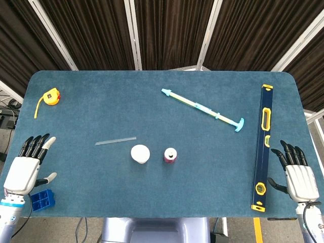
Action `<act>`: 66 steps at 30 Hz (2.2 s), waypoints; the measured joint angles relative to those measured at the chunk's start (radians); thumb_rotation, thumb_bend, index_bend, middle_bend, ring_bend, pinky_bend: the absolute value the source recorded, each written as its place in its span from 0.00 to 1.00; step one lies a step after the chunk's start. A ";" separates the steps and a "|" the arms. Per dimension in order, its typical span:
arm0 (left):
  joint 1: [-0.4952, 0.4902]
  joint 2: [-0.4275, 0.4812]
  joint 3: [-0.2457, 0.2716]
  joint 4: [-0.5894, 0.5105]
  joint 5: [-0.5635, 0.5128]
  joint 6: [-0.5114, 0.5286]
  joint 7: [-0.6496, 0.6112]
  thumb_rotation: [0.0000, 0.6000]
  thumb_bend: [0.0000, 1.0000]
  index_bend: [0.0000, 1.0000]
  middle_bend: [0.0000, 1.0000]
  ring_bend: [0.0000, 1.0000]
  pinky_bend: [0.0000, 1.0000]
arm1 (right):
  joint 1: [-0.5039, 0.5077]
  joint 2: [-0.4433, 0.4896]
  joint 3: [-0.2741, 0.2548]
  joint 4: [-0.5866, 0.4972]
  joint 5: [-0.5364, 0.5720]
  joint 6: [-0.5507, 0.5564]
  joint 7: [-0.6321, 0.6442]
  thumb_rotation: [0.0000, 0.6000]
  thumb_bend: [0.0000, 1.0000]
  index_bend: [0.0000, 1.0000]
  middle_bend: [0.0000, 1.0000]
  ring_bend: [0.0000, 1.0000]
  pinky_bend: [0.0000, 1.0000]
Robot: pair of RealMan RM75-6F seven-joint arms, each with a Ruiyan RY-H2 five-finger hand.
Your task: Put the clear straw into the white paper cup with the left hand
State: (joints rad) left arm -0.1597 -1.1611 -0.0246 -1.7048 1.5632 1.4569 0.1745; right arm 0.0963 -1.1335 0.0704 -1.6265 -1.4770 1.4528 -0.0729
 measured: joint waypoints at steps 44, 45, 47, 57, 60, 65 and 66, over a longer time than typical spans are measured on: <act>-0.203 -0.049 -0.189 -0.122 -0.355 -0.209 0.186 1.00 0.20 0.46 0.00 0.00 0.00 | 0.006 0.010 -0.004 0.002 -0.004 -0.018 0.034 1.00 0.18 0.16 0.00 0.00 0.00; -0.228 -0.073 -0.202 -0.118 -0.397 -0.223 0.222 1.00 0.20 0.46 0.00 0.00 0.00 | 0.007 0.011 -0.003 0.001 -0.003 -0.019 0.036 1.00 0.18 0.16 0.00 0.00 0.00; -0.265 -0.112 -0.220 -0.108 -0.461 -0.242 0.274 1.00 0.22 0.46 0.00 0.00 0.00 | 0.009 0.012 -0.003 0.001 -0.001 -0.024 0.039 1.00 0.18 0.16 0.00 0.00 0.00; -0.451 -0.343 -0.279 0.029 -0.741 -0.305 0.482 1.00 0.28 0.49 0.00 0.00 0.00 | 0.022 0.019 0.002 -0.004 0.012 -0.049 0.050 1.00 0.18 0.16 0.00 0.00 0.00; -0.500 -0.402 -0.290 0.082 -0.794 -0.317 0.512 1.00 0.29 0.49 0.00 0.00 0.00 | 0.025 0.020 0.004 -0.005 0.019 -0.056 0.053 1.00 0.18 0.16 0.00 0.00 0.00; -0.559 -0.482 -0.303 0.159 -0.853 -0.321 0.554 1.00 0.29 0.49 0.00 0.00 0.00 | 0.024 0.023 0.002 -0.006 0.017 -0.055 0.065 1.00 0.18 0.16 0.00 0.00 0.00; -0.569 -0.499 -0.305 0.175 -0.867 -0.320 0.562 1.00 0.29 0.49 0.00 0.00 0.00 | 0.023 0.024 0.001 -0.005 0.015 -0.054 0.068 1.00 0.18 0.16 0.00 0.00 0.00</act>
State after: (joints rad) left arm -0.7289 -1.6601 -0.3299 -1.5299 0.6958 1.1372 0.7362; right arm 0.1197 -1.1096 0.0714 -1.6320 -1.4620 1.3991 -0.0050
